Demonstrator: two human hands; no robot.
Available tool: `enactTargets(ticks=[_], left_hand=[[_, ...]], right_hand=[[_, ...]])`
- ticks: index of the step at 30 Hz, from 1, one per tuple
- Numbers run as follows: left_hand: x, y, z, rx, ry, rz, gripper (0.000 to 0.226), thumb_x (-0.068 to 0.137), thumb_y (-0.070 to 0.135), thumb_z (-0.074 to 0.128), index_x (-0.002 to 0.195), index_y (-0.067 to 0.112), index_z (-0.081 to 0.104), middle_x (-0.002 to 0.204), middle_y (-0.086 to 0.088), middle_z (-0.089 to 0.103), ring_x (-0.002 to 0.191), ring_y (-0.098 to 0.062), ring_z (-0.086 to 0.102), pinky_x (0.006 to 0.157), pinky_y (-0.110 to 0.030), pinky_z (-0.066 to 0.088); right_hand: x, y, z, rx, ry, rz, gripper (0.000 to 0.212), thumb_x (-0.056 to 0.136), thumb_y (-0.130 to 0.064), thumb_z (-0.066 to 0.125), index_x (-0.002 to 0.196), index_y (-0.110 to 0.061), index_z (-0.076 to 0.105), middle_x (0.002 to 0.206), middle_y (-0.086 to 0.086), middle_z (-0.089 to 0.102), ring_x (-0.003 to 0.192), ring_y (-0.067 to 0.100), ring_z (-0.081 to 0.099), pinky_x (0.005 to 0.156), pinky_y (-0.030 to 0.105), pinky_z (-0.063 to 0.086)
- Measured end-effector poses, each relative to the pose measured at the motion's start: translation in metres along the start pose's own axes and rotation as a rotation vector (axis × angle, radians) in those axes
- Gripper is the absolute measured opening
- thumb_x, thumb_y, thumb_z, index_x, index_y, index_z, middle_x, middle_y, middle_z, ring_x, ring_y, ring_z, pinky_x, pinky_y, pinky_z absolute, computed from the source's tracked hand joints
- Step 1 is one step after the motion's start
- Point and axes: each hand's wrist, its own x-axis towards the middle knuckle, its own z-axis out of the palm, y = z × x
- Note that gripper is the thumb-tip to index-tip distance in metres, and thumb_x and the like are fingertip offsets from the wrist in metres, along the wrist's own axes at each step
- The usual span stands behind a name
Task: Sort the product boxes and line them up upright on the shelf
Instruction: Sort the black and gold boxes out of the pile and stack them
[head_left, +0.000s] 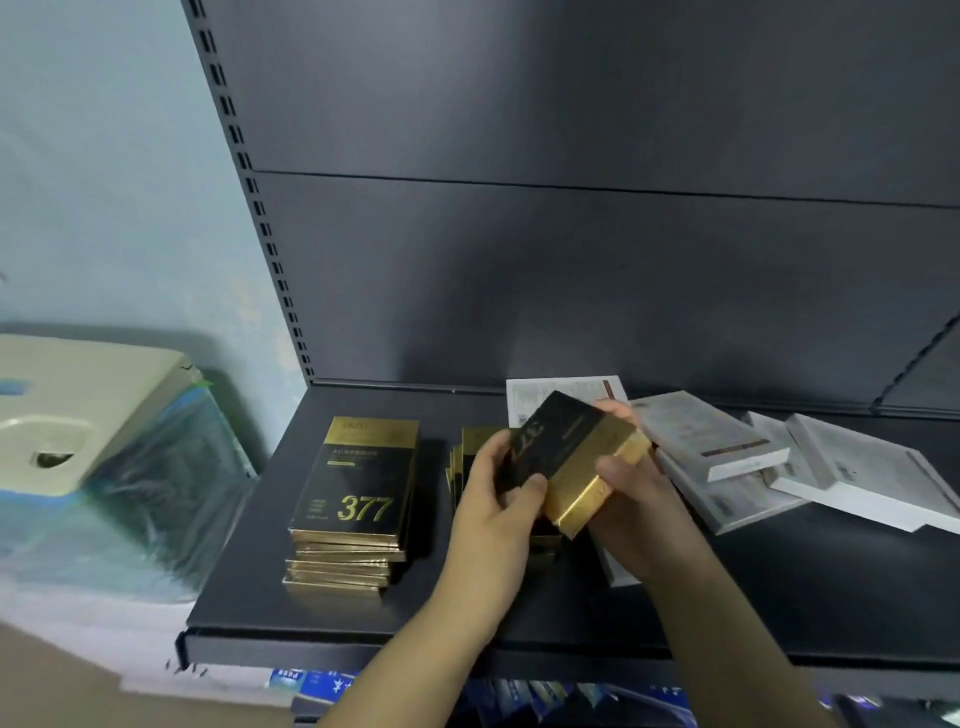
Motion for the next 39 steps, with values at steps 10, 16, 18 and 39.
enactTargets(ticks=[10, 16, 18, 39], left_hand=[[0.008, 0.002, -0.026, -0.041, 0.168, 0.070, 0.054, 0.091, -0.007, 0.055, 0.117, 0.039, 0.045, 0.101, 0.023, 0.065, 0.096, 0.010, 0.064, 0.073, -0.010, 0.051], [0.010, -0.001, -0.026, -0.094, 0.190, 0.024, 0.061, 0.092, 0.004, 0.058, 0.139, 0.034, 0.034, 0.111, 0.002, 0.066, 0.098, -0.006, 0.067, 0.090, -0.028, 0.054], [0.010, -0.001, -0.026, -0.124, 0.161, 0.003, 0.050, 0.094, 0.009, 0.056, 0.135, 0.032, 0.040, 0.089, 0.000, 0.066, 0.080, -0.011, 0.068, 0.078, -0.029, 0.055], [-0.021, 0.022, -0.020, -0.219, -0.026, -0.188, 0.006, 0.096, 0.000, 0.048, 0.100, 0.004, 0.049, 0.062, -0.011, 0.064, 0.052, -0.028, 0.067, 0.048, -0.028, 0.055]], right_hand=[[0.015, 0.017, 0.000, 0.022, 0.024, 0.036, 0.049, 0.069, -0.008, 0.071, 0.114, -0.012, 0.050, 0.113, 0.021, 0.062, 0.102, 0.035, 0.062, 0.079, 0.042, 0.056], [0.013, 0.009, -0.010, -0.114, 0.125, 0.090, 0.056, 0.066, -0.012, 0.077, 0.119, -0.007, 0.059, 0.111, 0.018, 0.067, 0.098, 0.031, 0.065, 0.076, 0.036, 0.057], [0.011, -0.004, -0.016, -0.216, 0.246, 0.111, 0.047, 0.064, -0.020, 0.082, 0.109, -0.014, 0.069, 0.105, 0.014, 0.070, 0.096, 0.031, 0.064, 0.073, 0.038, 0.057], [0.023, 0.010, -0.010, -0.377, 0.544, 0.164, 0.046, 0.095, -0.016, 0.055, 0.138, -0.027, 0.046, 0.120, 0.009, 0.068, 0.105, 0.023, 0.067, 0.091, 0.043, 0.054]])
